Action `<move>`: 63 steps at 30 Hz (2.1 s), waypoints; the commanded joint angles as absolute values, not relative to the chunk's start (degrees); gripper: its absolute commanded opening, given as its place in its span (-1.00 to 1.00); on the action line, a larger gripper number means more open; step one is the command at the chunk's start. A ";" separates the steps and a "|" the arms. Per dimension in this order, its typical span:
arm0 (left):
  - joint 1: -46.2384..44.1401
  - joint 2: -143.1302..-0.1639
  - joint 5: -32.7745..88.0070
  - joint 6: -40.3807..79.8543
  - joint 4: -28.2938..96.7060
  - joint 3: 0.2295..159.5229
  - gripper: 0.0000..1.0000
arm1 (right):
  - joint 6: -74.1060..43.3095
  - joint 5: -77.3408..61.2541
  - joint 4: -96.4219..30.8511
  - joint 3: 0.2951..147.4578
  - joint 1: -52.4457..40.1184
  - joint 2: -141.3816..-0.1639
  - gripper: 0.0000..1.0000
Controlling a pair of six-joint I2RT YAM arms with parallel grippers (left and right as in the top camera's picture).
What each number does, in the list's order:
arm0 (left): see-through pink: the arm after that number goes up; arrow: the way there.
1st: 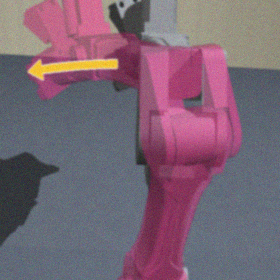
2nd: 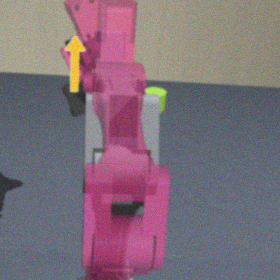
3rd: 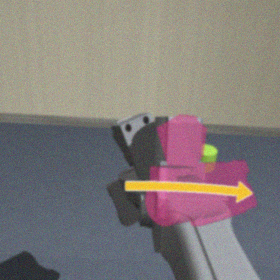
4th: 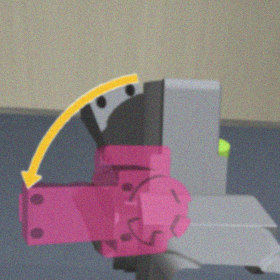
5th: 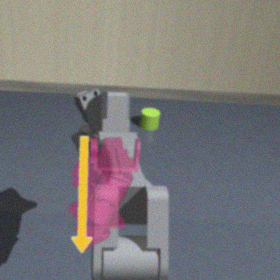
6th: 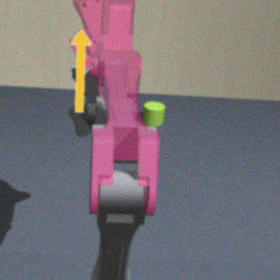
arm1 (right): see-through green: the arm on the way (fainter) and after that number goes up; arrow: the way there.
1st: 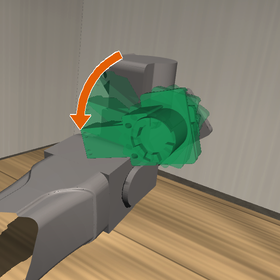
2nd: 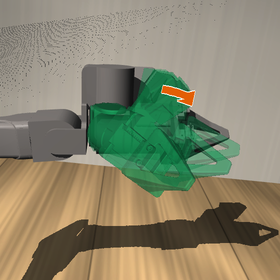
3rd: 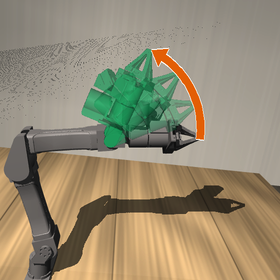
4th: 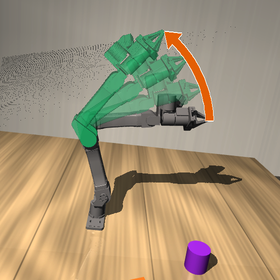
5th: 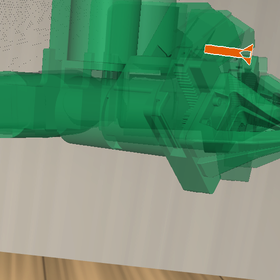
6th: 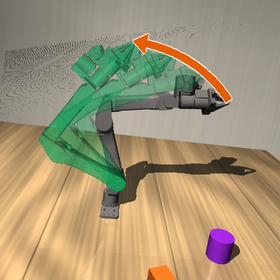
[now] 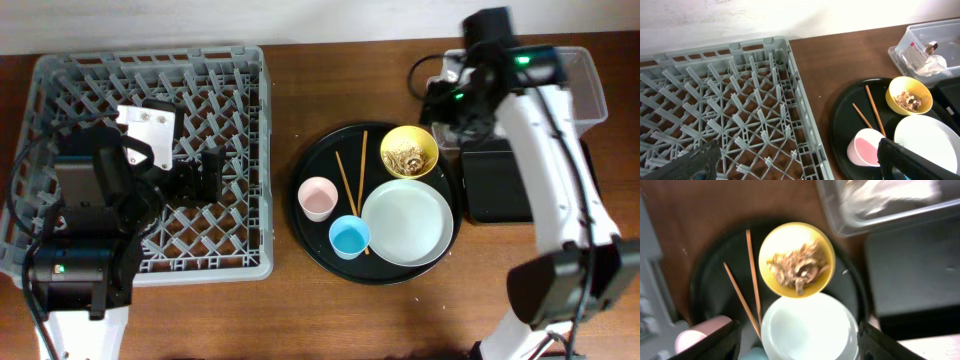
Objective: Sort waste into correct bins and load items into the dishwasher rack
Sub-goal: 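Grasp the yellow bowl with the right gripper and lift it, then tip the yellow bowl over the black tray to dump the food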
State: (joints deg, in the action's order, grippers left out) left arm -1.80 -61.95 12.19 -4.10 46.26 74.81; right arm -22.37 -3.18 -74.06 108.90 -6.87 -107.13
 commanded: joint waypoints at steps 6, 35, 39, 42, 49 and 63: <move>-1.96 -62.04 12.21 -4.84 46.17 75.81 0.99 | -11.60 -4.89 -59.57 102.32 -12.82 -116.86 0.24; -1.96 -62.04 12.21 -4.84 46.17 75.81 0.99 | -8.40 1.58 -60.80 101.08 -17.61 -126.52 -0.92; -1.96 -62.04 12.21 -4.84 46.17 75.81 0.99 | -8.38 2.13 -68.75 110.89 -17.52 -122.89 -0.92; -1.96 -62.04 12.21 -4.84 46.17 75.81 0.99 | -8.38 2.15 -81.01 121.47 -16.82 -118.98 -0.92; -1.96 -62.04 12.21 -4.84 46.17 75.81 0.99 | -0.40 -11.11 -91.31 123.52 -5.96 -109.01 -0.92; -1.96 -62.04 12.21 -4.84 46.17 75.81 0.99 | 17.06 -41.71 -77.06 97.86 23.09 -109.01 -0.92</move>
State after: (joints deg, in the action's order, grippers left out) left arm -1.80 -62.00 12.19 -4.10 46.22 74.81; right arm 14.31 -33.82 -79.46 101.78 19.22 -109.34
